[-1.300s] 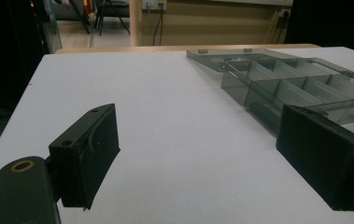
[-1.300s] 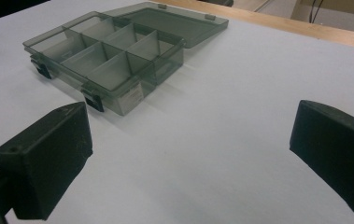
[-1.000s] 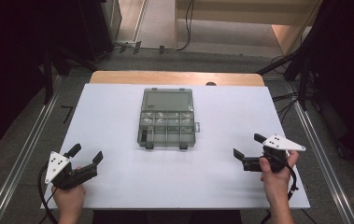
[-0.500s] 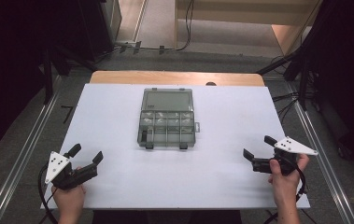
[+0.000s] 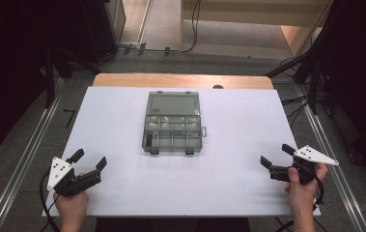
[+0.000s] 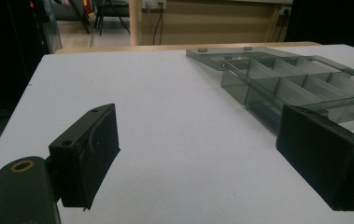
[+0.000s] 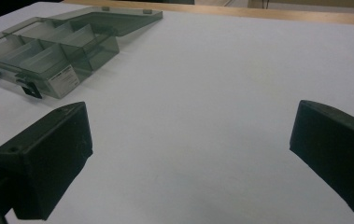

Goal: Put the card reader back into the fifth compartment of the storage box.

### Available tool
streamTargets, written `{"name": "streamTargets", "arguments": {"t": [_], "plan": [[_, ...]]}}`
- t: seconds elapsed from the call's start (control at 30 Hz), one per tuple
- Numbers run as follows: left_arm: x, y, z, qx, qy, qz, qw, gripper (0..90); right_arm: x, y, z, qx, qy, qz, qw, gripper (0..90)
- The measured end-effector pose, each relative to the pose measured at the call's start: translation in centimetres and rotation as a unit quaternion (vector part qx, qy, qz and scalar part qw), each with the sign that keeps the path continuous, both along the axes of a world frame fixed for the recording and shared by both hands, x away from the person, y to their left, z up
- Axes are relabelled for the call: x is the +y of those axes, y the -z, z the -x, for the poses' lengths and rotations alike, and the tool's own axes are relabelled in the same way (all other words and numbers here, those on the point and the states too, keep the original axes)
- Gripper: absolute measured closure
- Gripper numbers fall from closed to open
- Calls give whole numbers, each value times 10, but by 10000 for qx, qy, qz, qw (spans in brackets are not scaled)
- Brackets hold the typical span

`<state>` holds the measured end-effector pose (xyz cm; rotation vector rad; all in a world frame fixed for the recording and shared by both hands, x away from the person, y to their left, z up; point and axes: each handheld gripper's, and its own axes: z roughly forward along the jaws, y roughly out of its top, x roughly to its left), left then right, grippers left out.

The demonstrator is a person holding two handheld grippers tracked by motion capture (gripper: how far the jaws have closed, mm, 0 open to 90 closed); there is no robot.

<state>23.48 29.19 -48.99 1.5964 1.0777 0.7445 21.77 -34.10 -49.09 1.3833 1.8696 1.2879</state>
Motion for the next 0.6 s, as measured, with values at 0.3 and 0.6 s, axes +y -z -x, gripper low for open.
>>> {"name": "streamTargets", "arguments": {"t": [0.3, 0.6], "plan": [[-1, 0, 0, -7, -5, -17, 10000, 136, -15, 9, 6, -18, 103, -83, 9999, 0], [-1, 0, 0, -8, -2, -36, 10000, 136, -26, 19, 13, -23, 185, -223, 9996, 0]]}}
